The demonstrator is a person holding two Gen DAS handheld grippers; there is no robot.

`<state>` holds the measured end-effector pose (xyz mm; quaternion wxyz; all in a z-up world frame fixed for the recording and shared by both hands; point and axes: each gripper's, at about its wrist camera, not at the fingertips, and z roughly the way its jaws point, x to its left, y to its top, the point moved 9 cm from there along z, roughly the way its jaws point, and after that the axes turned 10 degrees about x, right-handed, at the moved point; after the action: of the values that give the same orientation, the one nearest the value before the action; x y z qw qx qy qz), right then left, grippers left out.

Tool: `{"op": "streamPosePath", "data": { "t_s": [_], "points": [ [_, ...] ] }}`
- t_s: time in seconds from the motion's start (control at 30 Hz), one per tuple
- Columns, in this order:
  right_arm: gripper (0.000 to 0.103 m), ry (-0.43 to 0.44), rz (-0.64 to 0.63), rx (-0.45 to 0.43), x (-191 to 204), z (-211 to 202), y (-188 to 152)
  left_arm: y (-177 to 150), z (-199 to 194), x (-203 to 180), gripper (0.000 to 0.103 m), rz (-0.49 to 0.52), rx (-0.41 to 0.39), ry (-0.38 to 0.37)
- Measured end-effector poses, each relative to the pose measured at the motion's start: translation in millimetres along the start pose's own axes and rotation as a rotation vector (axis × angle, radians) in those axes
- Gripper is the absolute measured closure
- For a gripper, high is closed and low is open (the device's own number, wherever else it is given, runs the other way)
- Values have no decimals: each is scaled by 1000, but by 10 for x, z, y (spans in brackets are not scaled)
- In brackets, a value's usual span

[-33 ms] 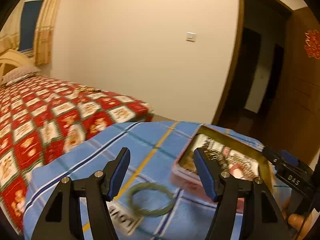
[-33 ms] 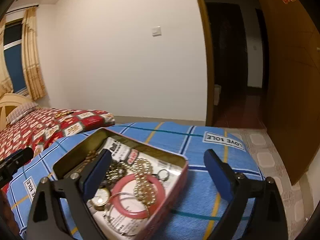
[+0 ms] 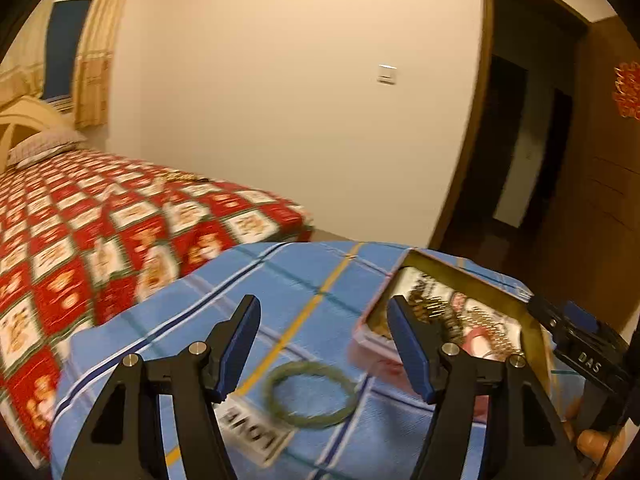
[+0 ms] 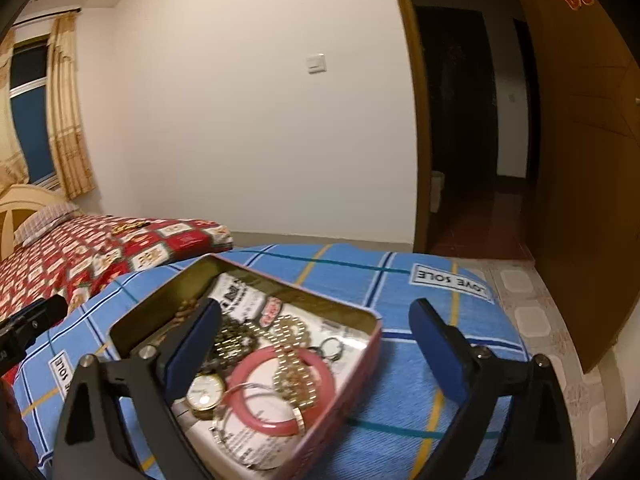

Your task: Organize jewelry

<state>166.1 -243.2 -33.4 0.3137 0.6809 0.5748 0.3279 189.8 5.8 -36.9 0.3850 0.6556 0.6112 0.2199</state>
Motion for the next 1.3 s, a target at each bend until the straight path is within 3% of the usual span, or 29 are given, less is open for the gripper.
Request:
{"op": "streamPosePath", "data": {
  "t_s": [0.17, 0.43, 0.87, 1.3],
  "points": [
    [6, 48, 4, 56, 173, 14, -152, -110, -66, 293, 37, -46, 25, 49],
    [6, 58, 5, 57, 310, -80, -262, -326, -186, 505, 37, -35, 57, 105],
    [6, 56, 8, 74, 405, -183, -392, -470, -268, 446, 37, 16, 88, 146],
    [6, 84, -32, 92, 691, -342, -600, -570, -386, 488, 37, -4, 105, 138]
  ]
}}
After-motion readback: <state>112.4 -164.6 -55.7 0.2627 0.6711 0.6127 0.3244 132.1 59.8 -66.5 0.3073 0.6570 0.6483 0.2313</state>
